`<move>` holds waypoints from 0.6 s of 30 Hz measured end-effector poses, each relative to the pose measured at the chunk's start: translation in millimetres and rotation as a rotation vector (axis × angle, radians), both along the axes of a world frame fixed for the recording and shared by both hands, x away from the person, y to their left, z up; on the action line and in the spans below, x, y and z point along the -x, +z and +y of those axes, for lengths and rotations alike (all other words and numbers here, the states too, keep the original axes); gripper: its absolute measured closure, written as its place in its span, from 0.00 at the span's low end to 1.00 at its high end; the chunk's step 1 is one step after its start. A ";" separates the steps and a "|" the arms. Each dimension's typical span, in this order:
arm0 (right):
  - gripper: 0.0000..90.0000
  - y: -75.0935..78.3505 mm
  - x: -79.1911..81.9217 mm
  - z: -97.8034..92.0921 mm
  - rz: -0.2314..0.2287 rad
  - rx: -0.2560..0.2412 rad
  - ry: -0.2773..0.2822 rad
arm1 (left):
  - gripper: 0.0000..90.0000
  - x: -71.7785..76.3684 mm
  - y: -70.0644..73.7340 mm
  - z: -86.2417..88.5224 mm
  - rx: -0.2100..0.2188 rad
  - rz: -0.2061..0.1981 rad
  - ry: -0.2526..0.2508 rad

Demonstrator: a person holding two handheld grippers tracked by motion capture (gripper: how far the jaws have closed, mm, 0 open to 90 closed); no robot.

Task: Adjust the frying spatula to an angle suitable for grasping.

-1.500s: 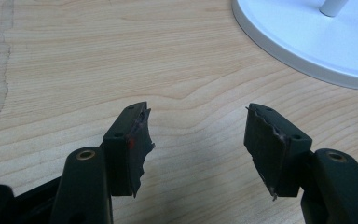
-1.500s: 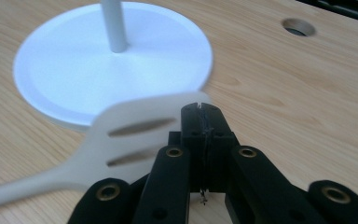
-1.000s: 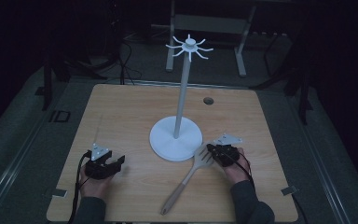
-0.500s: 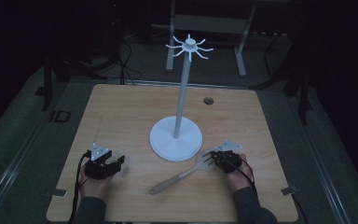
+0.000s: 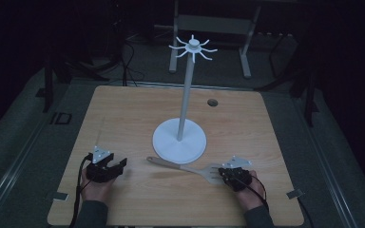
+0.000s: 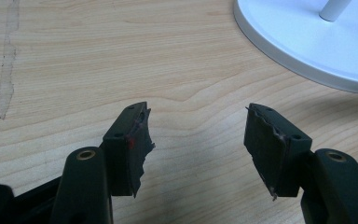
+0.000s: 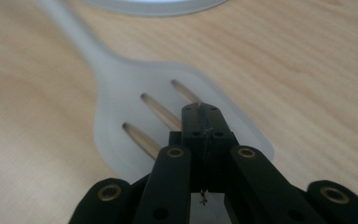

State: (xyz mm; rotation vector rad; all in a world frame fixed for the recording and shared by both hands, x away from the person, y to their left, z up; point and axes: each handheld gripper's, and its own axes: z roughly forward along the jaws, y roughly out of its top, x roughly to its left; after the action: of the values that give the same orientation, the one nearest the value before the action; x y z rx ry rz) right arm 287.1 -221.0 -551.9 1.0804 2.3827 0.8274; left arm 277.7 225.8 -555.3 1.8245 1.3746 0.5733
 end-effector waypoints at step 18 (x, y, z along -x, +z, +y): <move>0.92 17.8 22.9 22.9 0.032 0.002 0.121 | 0.45 -0.1 -0.8 -0.9 -0.005 0.005 -0.003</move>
State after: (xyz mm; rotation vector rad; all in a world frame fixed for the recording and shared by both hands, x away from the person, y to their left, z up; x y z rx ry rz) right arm 264.2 -198.1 -534.1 0.9637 2.4954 0.8535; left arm 277.8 224.9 -556.1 1.8328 1.3750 0.5715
